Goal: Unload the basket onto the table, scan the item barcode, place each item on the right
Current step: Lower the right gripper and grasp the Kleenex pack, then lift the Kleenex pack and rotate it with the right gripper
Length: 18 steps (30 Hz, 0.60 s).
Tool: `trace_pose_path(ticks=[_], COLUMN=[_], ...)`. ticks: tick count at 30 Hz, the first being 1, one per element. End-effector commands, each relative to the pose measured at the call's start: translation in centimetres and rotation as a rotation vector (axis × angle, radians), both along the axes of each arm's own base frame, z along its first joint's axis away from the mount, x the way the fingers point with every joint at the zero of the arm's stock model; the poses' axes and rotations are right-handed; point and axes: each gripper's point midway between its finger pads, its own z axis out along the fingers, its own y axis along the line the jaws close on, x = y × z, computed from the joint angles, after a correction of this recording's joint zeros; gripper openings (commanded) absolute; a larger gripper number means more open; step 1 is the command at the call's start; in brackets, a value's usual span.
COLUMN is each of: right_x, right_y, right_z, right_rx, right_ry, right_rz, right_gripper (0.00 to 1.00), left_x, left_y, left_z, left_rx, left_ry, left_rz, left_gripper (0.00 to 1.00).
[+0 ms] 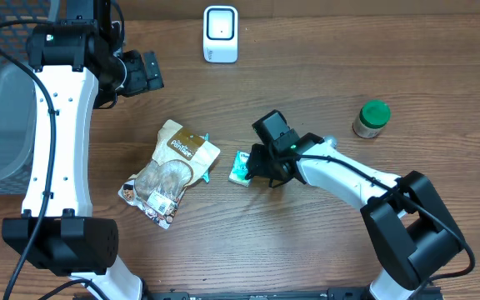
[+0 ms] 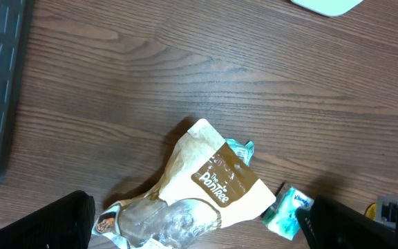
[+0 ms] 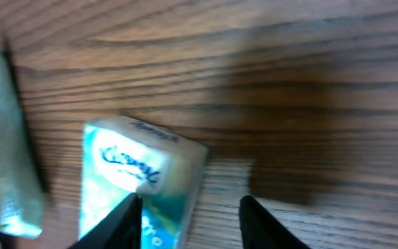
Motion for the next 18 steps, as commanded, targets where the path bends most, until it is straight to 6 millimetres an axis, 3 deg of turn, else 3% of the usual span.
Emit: trace_pose_path(ticks=[1,12,18], right_x=[-0.4,-1.1,-0.7], right_y=[1.6,1.7,1.1], right_z=[1.7,1.4,0.3], right_rx=[0.07,0.078,0.071], right_ry=[0.005,0.074,0.046], right_rz=[0.076,-0.054,-0.108], right_gripper=[0.46,0.45,0.36], left_x=[0.0,0.0,0.0], left_y=[-0.1,-0.1,-0.1], left_z=[0.1,0.1,0.1], left_rx=[-0.006,-0.006,-0.006], left_ry=[-0.002,-0.002,-0.002], left_rz=[0.005,0.005,0.005], left_gripper=[1.0,1.0,1.0])
